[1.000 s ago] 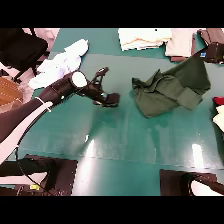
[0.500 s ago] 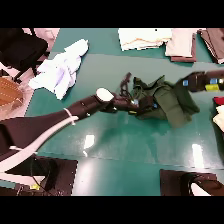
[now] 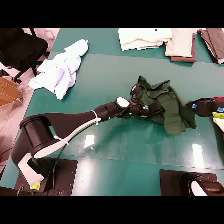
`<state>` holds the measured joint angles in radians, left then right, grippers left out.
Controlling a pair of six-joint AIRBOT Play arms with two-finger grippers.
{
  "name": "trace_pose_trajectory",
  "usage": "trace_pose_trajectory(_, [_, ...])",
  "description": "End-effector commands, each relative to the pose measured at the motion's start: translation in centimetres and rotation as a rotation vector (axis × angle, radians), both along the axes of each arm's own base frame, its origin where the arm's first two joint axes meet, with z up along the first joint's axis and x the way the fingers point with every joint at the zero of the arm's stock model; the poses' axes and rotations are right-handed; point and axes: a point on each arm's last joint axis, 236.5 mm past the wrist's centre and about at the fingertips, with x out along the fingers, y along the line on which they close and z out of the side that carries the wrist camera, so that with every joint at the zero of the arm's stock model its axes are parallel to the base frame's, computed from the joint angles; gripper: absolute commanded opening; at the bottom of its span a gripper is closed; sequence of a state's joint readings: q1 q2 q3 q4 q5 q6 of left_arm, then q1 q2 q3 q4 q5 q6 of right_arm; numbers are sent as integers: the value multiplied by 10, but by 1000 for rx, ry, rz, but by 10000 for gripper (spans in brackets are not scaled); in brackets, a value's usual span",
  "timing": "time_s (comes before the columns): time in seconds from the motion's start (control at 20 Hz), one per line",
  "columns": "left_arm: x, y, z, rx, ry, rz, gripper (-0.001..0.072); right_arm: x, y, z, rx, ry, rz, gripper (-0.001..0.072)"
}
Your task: Fold the shirts.
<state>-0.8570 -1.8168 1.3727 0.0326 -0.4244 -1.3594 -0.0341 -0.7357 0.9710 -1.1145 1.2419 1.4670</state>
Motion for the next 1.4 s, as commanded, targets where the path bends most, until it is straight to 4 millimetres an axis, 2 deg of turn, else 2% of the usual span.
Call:
trace_pose_trajectory(0.0, [2,-10,-13,7,15,45,537,-4,-4,-5,9,8,-5,19])
trace_pose_trajectory(0.3, [22,-23,24,-38,-78,90,527,-6,9,-20,0,62,60,19])
trace_pose_trajectory(0.35, [25,-24,25,-37,-88,94,414,-5,13,-18,0,49,71,19])
trace_pose_trajectory(0.5, [19,-37,17,-55,-59,54,411,-4,19,-16,3,36,80,19])
trace_pose_trajectory(0.6, [12,-50,22,-90,-31,33,398,-3,16,-17,-2,38,74,19])
trace_pose_trajectory(0.65, [11,-53,25,-94,-40,33,193,-3,14,-18,-2,42,69,19])
trace_pose_trajectory(0.7, [12,-55,30,-100,-52,35,51,-3,11,-18,-3,44,59,19])
trace_pose_trajectory(0.85, [25,-52,54,-149,-66,19,30,0,-8,-19,-16,46,14,19])
trace_pose_trajectory(0.95, [42,-33,81,-181,-105,-15,30,8,-34,-14,-27,15,-62,19])
trace_pose_trajectory(1.05, [61,2,113,-160,-207,-58,29,15,-71,-8,-43,-22,-172,19])
trace_pose_trajectory(1.1, [72,26,132,-127,-270,-66,29,17,-88,-6,-45,-36,-229,19])
trace_pose_trajectory(1.2, [89,79,174,-36,-391,-55,29,24,-107,8,-25,-95,-312,19])
trace_pose_trajectory(1.3, [91,137,217,86,-508,-35,29,35,-112,27,11,-159,-344,19])
trace_pose_trajectory(1.35, [84,163,237,148,-556,-34,29,43,-114,40,14,-195,-348,19])
